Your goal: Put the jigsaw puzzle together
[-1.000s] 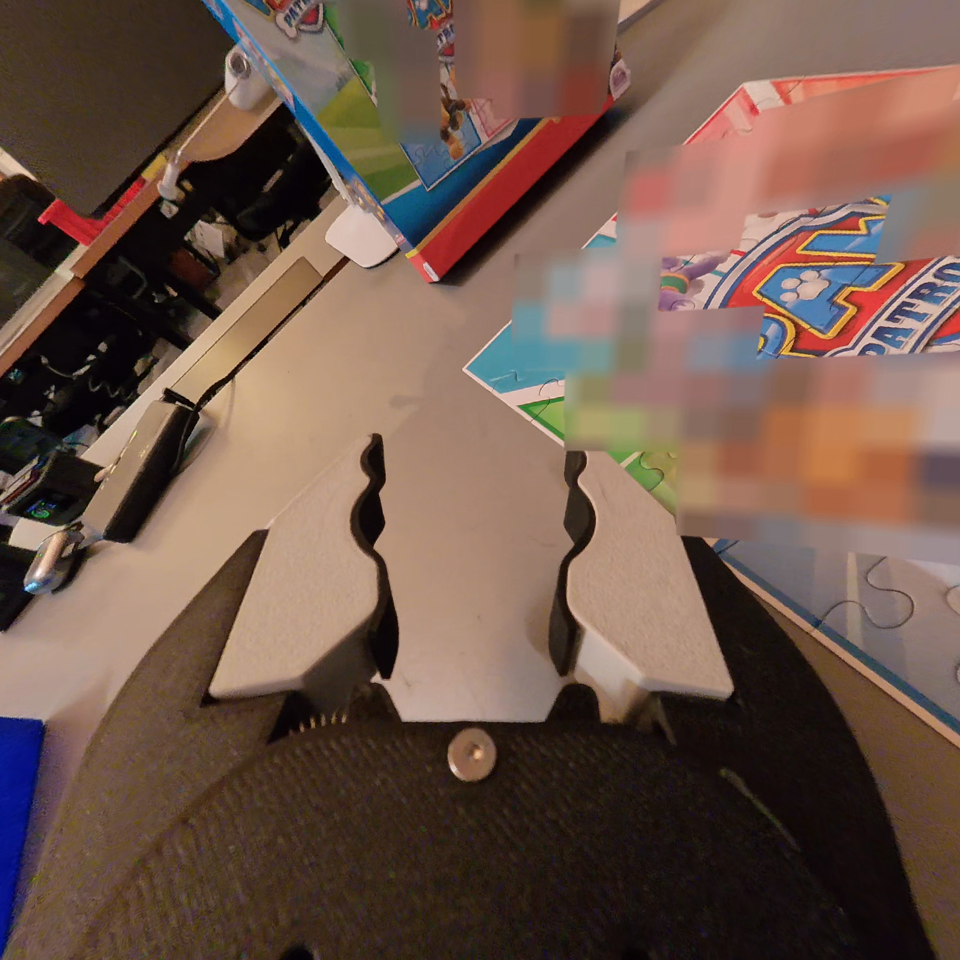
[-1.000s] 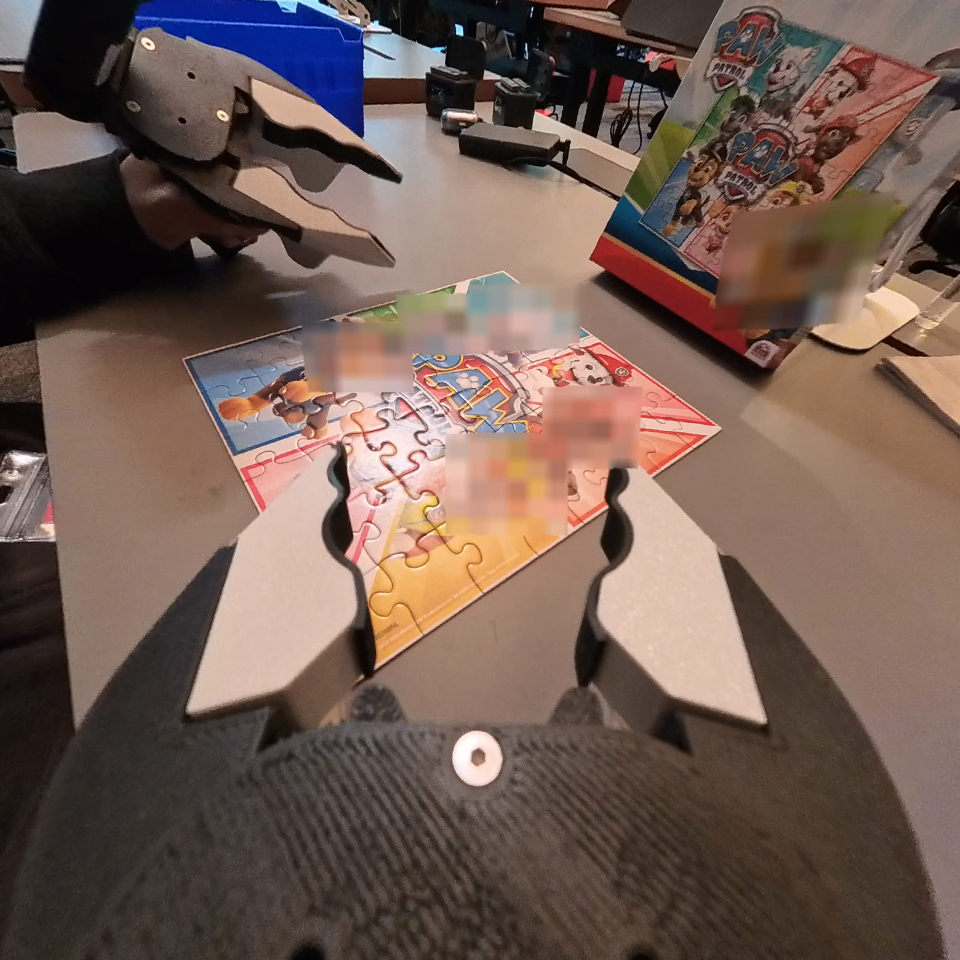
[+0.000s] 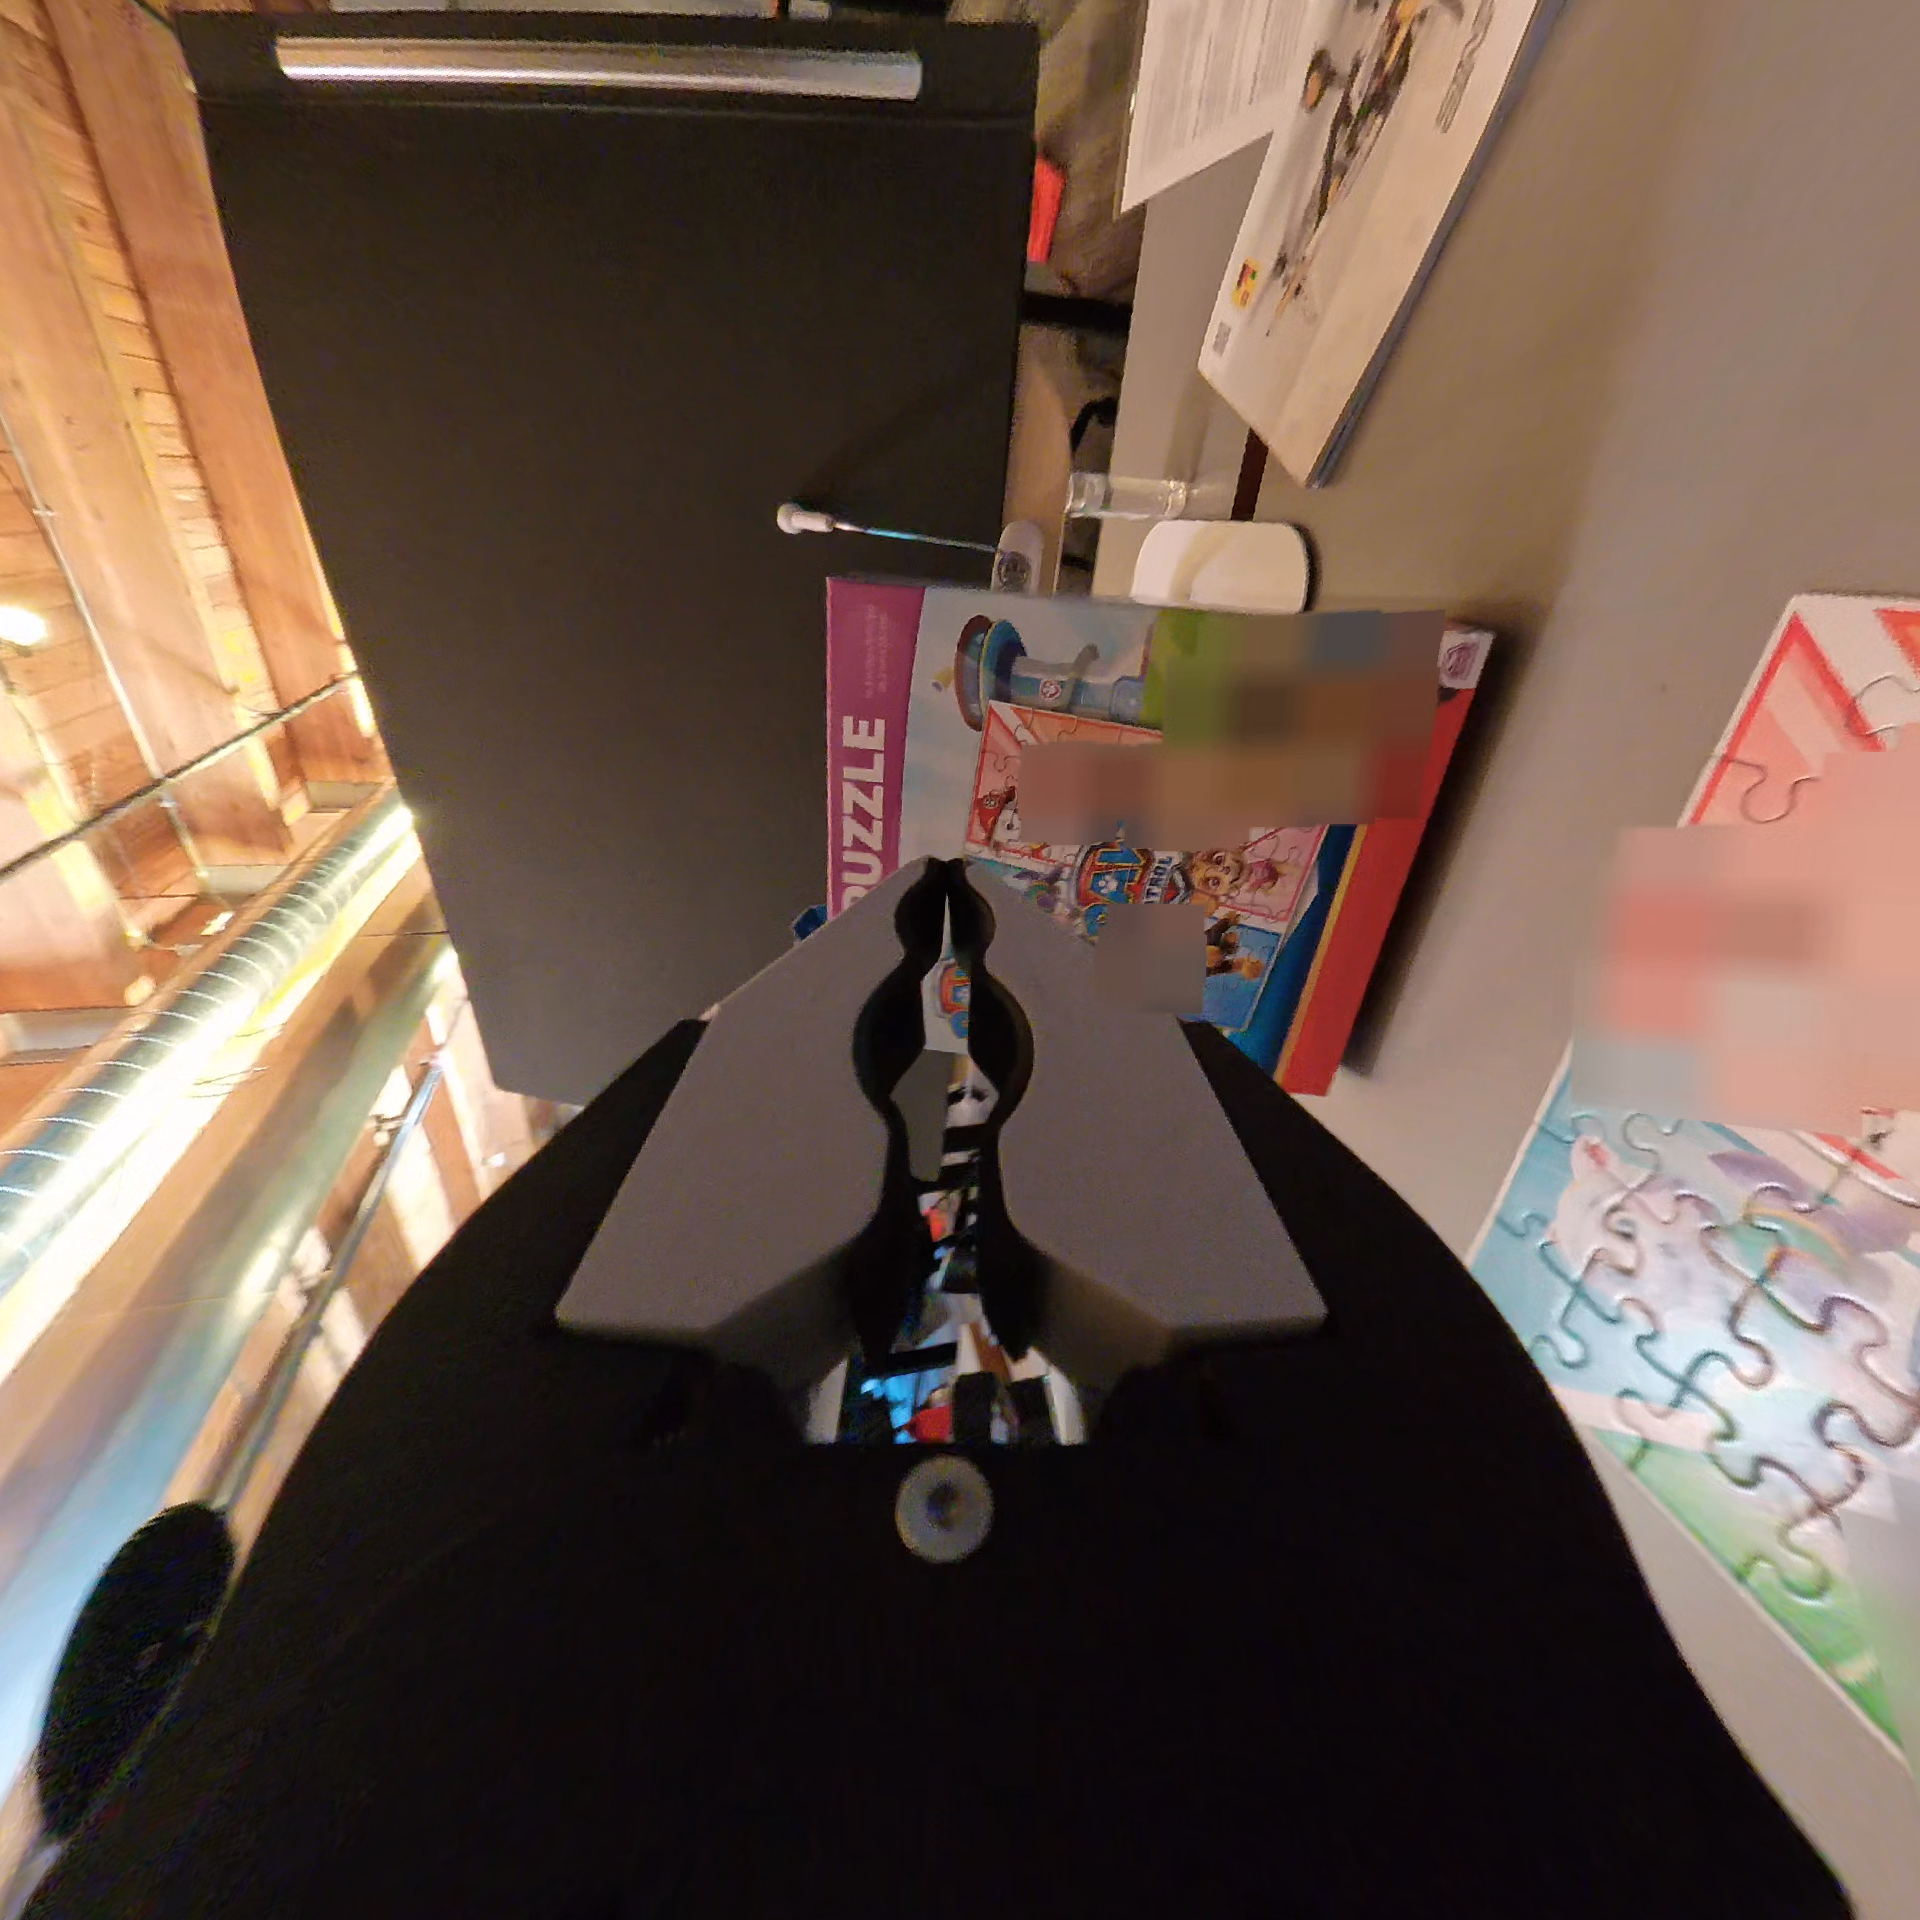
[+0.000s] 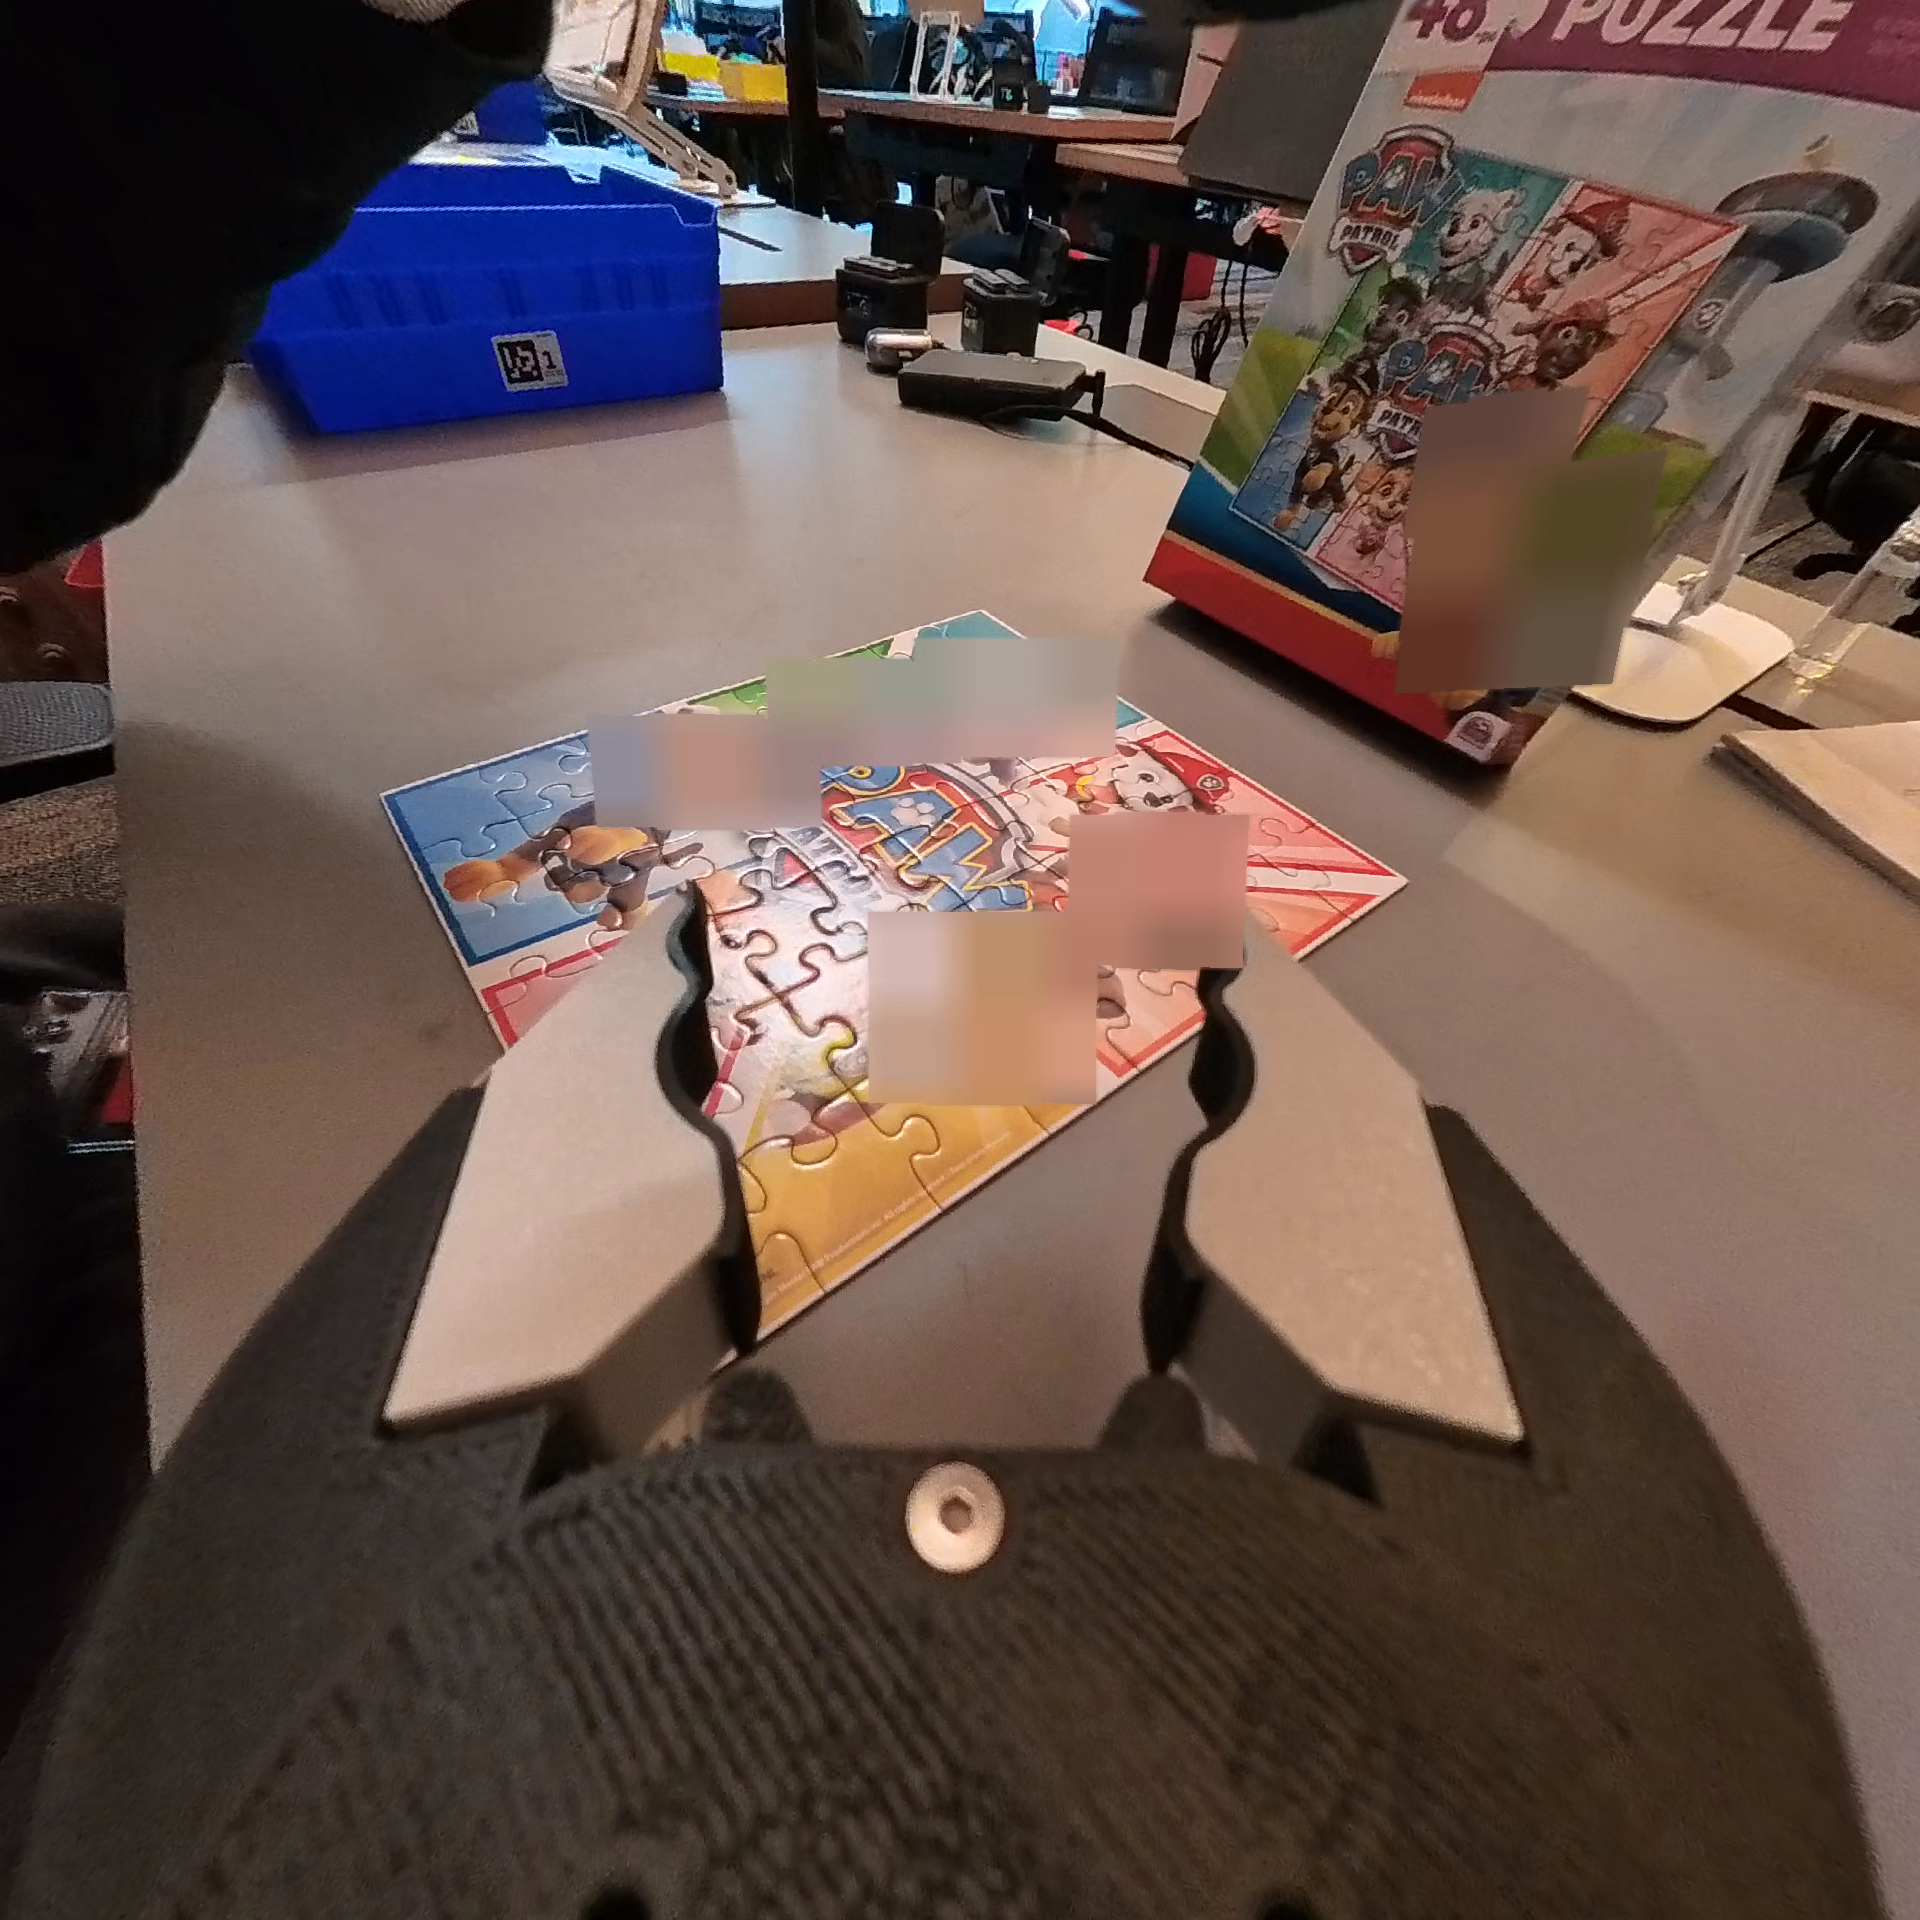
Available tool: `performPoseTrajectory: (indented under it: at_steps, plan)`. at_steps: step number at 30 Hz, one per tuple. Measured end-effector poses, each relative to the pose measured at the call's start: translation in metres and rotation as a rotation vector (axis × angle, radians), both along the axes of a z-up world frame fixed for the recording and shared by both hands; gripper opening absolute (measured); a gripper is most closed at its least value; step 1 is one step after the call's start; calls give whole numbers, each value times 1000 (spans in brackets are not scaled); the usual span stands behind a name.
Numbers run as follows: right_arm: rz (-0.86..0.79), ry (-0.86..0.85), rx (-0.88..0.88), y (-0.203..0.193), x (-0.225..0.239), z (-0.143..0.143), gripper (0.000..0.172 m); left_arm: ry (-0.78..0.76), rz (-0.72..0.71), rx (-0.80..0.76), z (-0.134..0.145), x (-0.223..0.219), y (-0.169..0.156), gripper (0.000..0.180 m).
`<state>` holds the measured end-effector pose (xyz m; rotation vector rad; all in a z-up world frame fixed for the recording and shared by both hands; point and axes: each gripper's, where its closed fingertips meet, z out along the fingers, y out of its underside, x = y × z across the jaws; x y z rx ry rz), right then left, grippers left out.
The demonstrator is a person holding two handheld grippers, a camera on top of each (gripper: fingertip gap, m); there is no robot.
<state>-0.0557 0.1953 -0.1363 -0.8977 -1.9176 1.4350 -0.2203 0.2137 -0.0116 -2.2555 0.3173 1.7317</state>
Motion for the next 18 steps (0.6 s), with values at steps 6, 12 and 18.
performPoseTrajectory:
  at_steps: [6,12,18]
  plan:
    - [1,7,-7,0,1,1,94,-547,-161,282,-44,58,-11,0]
    - [-2,-17,9,0,-1,-3,93,-860,-126,569,-89,78,-68,0]
    - [-14,5,-24,-7,-14,4,79,-953,-46,661,-116,65,-102,1]
